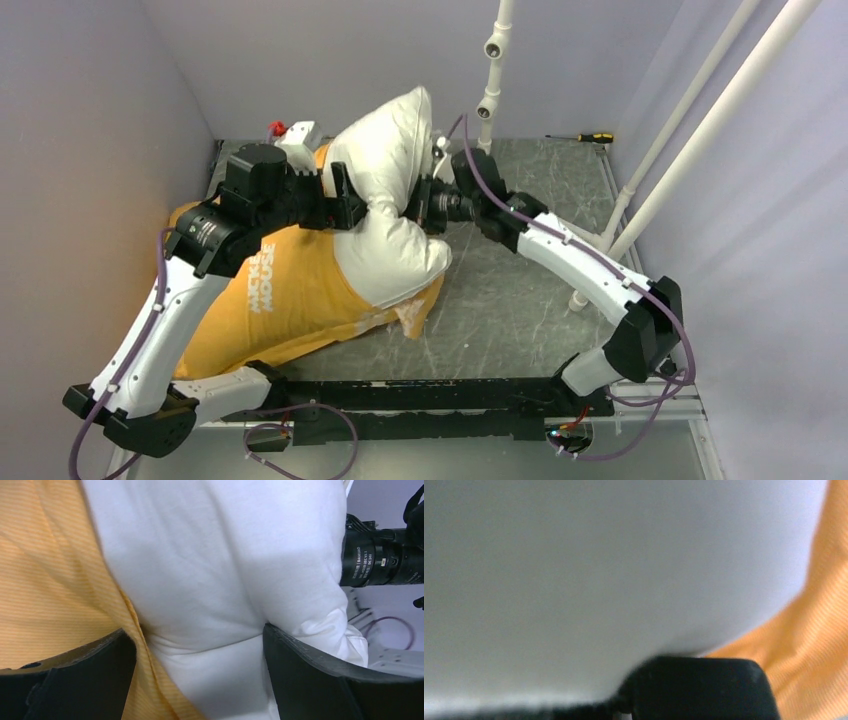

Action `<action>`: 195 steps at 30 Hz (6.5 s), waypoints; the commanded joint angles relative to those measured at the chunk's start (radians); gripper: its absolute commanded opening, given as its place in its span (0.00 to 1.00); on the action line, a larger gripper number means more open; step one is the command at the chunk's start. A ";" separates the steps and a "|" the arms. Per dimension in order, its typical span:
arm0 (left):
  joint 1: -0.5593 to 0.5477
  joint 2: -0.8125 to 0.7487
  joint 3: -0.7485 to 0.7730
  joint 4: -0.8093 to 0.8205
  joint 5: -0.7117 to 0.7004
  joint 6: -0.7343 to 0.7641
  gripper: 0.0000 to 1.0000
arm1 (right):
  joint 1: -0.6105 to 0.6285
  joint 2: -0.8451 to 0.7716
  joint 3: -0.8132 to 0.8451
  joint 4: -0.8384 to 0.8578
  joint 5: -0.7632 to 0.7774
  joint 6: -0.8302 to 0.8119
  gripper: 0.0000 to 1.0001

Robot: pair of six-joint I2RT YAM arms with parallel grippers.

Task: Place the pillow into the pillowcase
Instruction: Stuff the pillow into the pillowcase.

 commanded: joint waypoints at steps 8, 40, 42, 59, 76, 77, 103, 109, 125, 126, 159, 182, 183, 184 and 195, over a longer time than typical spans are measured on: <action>-0.023 0.247 0.279 0.522 0.503 -0.221 0.94 | 0.014 0.154 0.959 -0.205 -0.113 -0.183 0.00; -0.021 0.338 0.794 -0.046 0.045 0.302 0.99 | 0.007 0.170 0.589 0.070 -0.131 -0.155 0.00; -0.022 0.397 0.835 -0.147 -0.062 0.337 1.00 | 0.003 0.165 0.583 0.080 -0.135 -0.150 0.00; 0.024 0.398 0.682 -0.135 -0.230 0.399 0.00 | -0.105 -0.204 0.333 -0.350 0.233 -0.205 0.95; 0.024 0.336 0.617 -0.130 -0.193 0.360 0.00 | -0.168 -0.139 -0.016 0.234 -0.151 0.138 0.15; 0.024 0.333 0.619 -0.129 -0.193 0.360 0.00 | -0.167 -0.154 -0.005 0.235 -0.150 0.145 0.00; 0.024 0.334 0.735 0.259 0.284 0.261 0.00 | -0.143 0.189 1.060 0.436 -0.342 0.239 0.00; 0.022 0.357 0.658 0.284 0.405 0.224 0.00 | -0.172 0.346 1.299 0.447 -0.322 0.325 0.00; -0.310 0.200 0.247 0.760 0.630 0.216 0.00 | -0.179 0.417 1.296 0.527 -0.330 0.428 0.00; -0.318 0.187 0.216 0.763 0.620 0.221 0.00 | -0.178 0.422 1.295 0.527 -0.335 0.434 0.00; -0.521 -0.011 -0.229 0.767 0.111 0.423 0.18 | -0.148 0.365 1.101 0.657 -0.380 0.453 0.00; -0.522 -0.190 0.414 -0.469 -0.670 -0.089 0.99 | -0.123 0.305 0.917 0.686 -0.394 0.409 0.00; -0.525 -0.193 0.433 -0.510 -0.672 -0.113 0.99 | -0.123 0.303 0.914 0.683 -0.396 0.405 0.00; -0.530 -0.198 0.447 -0.553 -0.687 -0.145 0.99 | -0.123 0.302 0.911 0.681 -0.396 0.403 0.00; -0.957 -0.368 0.196 -0.512 -0.896 -0.380 0.97 | -0.121 0.286 0.841 0.737 -0.408 0.442 0.00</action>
